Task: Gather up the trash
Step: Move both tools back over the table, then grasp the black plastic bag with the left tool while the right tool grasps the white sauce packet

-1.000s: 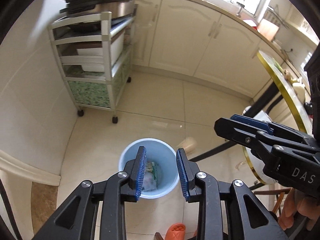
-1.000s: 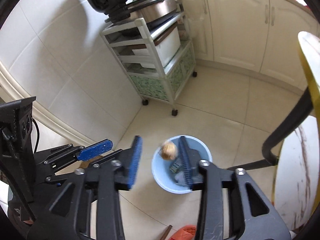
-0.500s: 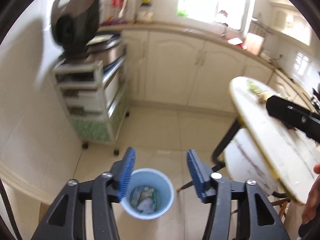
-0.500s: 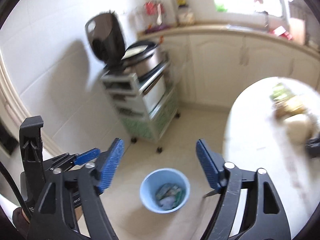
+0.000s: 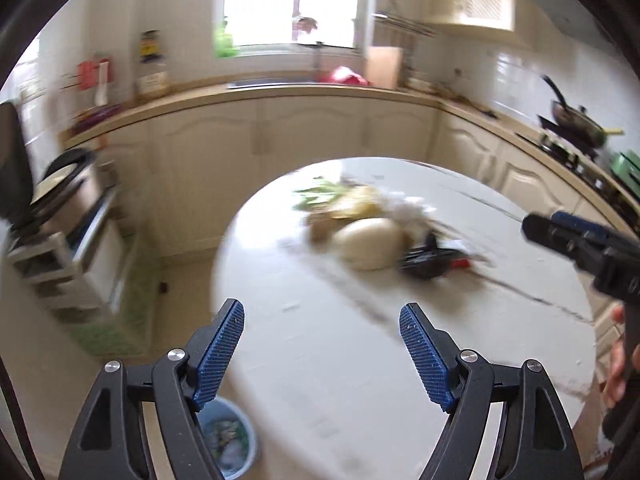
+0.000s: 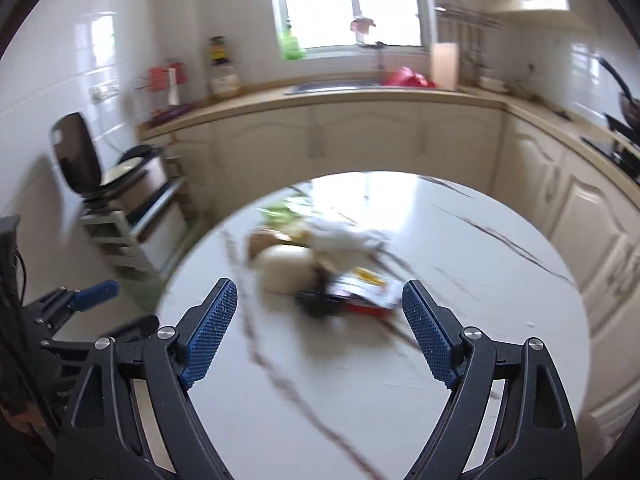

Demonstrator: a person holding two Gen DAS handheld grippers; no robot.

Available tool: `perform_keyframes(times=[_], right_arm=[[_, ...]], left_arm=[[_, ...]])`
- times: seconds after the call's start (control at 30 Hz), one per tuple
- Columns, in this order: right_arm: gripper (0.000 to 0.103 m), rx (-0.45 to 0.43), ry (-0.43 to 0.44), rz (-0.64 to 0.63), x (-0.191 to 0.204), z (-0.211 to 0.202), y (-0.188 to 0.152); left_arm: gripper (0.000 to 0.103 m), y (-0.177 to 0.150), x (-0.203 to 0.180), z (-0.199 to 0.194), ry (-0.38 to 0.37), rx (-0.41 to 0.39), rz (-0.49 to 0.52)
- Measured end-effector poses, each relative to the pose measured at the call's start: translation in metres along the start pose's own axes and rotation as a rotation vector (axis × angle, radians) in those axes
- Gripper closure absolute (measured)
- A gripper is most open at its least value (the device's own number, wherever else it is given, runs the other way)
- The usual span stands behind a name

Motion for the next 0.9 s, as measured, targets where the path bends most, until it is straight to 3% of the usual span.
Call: perform_keyframes(times=[0.2,0.37,0.47,0.53,0.7,0.9], right_arm=[[0.02,0.068,-0.013,0.061,-0.063,0.015,-0.032],[0.02,0.103,0.011,0.084,-0.093,0.028,-0.05],[0.02,0.114,0.018,0.087,-0.1,0.034,-0.057],[0.02,0.122,0.025,0.088,-0.101,0.038,-0.058],[0.02,0.123,0.031,0.077,-0.101,0.048,-0.053],[0.02,0.131,0.073,-0.017,-0.07,0.069,-0.031]], left_arm=[[0.032,0.012,-0.068,0.066,-0.025,0.077,0.121],[0.033,0.023,-0.09,0.112,-0.016,0.126,0.125],[0.04,0.032,-0.092,0.143,-0.016,0.15,0.121],[0.052,0.032,-0.095,0.155,-0.015,0.166,0.124],[0.073,0.035,-0.096,0.168,-0.031,0.161,0.119],[0.079,0.027,-0.075,0.141,-0.074,0.134,0.103]])
Point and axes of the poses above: each gripper's, at about its wrist camera, not at the fingertips, and z roughly the way its jaws point, x to its left, y to its top, the point moved 7 cm from there along z, roughly the way its jaws point, and after that the axes turned 12 degrees about -z, right-handed, at the moved point
